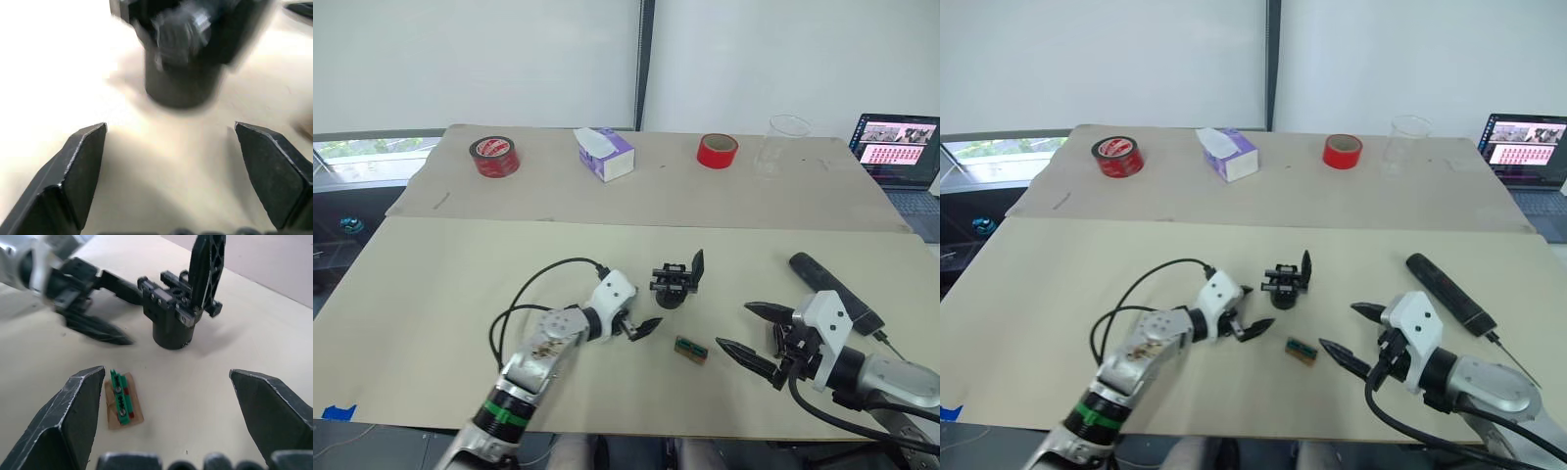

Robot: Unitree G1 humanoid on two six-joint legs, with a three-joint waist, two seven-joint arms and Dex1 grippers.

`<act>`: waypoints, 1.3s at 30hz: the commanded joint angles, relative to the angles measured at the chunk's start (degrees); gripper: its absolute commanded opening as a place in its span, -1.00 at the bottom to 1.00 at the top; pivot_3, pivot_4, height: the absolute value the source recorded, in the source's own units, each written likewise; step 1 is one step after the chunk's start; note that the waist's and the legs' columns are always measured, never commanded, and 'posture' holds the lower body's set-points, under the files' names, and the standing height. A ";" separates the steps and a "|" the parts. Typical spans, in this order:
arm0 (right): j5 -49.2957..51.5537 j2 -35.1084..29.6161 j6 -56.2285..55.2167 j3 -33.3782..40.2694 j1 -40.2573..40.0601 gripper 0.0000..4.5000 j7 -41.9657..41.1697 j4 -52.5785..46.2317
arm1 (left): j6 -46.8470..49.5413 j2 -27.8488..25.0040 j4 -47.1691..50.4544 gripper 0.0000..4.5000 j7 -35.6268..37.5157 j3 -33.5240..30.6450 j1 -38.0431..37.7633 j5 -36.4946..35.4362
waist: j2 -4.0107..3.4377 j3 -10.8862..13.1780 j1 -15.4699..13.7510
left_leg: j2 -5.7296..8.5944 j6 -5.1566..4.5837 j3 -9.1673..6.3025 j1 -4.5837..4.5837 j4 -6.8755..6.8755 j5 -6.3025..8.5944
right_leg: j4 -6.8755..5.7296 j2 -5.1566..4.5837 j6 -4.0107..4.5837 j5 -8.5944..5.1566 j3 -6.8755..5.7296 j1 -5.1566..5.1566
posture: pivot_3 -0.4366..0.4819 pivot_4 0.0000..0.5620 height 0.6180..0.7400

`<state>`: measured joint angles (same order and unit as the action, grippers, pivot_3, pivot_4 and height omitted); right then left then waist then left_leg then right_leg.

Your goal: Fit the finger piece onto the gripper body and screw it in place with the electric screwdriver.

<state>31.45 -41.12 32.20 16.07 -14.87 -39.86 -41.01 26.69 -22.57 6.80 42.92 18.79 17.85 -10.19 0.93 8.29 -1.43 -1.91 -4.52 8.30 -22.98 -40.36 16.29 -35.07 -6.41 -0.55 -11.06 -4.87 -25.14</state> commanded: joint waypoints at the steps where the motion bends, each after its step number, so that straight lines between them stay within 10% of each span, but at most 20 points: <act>1: -0.32 0.08 -1.32 0.51 0.30 1.00 0.31 -1.24 | -5.50 -7.17 -1.25 0.98 17.25 0.52 2.80 -4.01 | -0.03 -0.01 -0.07 | 0.00 0.00 0.00 0.00 0.00 0.00 | 0.02 -0.01 0.08 -0.16 -0.02 0.01 | -0.05 -0.47 1.00; 8: -0.37 0.51 -1.12 1.26 -0.42 1.00 1.24 -2.23 | -21.54 -5.73 -29.94 0.98 40.05 1.73 21.26 -3.33 | -0.04 -0.02 -1.06 | 0.03 0.00 -0.07 -0.23 -0.24 0.00 | 0.04 -0.01 0.19 -0.16 -0.27 0.00 | -0.05 -0.47 1.00; 17: -0.68 2.39 -0.65 1.20 -3.57 1.00 4.06 -5.71 | -38.56 9.93 -65.48 0.98 36.71 0.72 39.13 5.36 | 0.01 0.00 -0.64 | 0.17 -0.42 -0.15 -0.46 -0.68 0.24 | 0.08 -0.07 -0.20 0.11 -0.31 0.12 | -0.05 -0.47 1.00; 24: -0.92 2.75 -0.94 1.65 -4.92 1.00 4.95 -6.21 | -40.40 16.08 -75.38 0.98 29.10 -2.23 43.14 8.85 | 0.03 0.01 -0.64 | 0.14 -0.46 -0.24 -0.47 -0.69 0.26 | 0.05 -0.07 -0.25 0.14 -0.36 0.11 | -0.05 -0.47 1.00; 31: -1.54 3.65 -1.71 1.36 -6.09 1.00 6.20 -7.06 | -40.34 16.98 -70.67 0.02 28.75 -4.19 37.38 9.17 | 0.01 0.01 -0.57 | 0.11 -0.46 -0.27 -0.48 -0.68 0.26 | 0.03 -0.08 -0.24 0.14 -0.38 0.10 | -0.05 -0.47 1.00; 39: -2.80 4.88 -3.20 1.21 -8.66 1.00 6.66 -8.54 | -3.40 22.49 -18.41 0.01 0.43 -6.87 13.36 9.84 | -0.07 -0.04 -0.23 | 0.09 -0.44 -0.36 -0.45 -0.69 0.25 | -0.02 -0.14 -0.27 0.13 -0.35 0.15 | -0.05 -0.47 1.00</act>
<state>28.81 -36.47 30.54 16.23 -23.31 -33.58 -46.92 16.22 -2.35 -21.58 50.41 12.10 32.20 -1.09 0.86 8.25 -1.65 -1.81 -4.96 7.93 -23.42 -41.06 16.54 -35.09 -6.55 -0.85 -10.94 -5.22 -24.97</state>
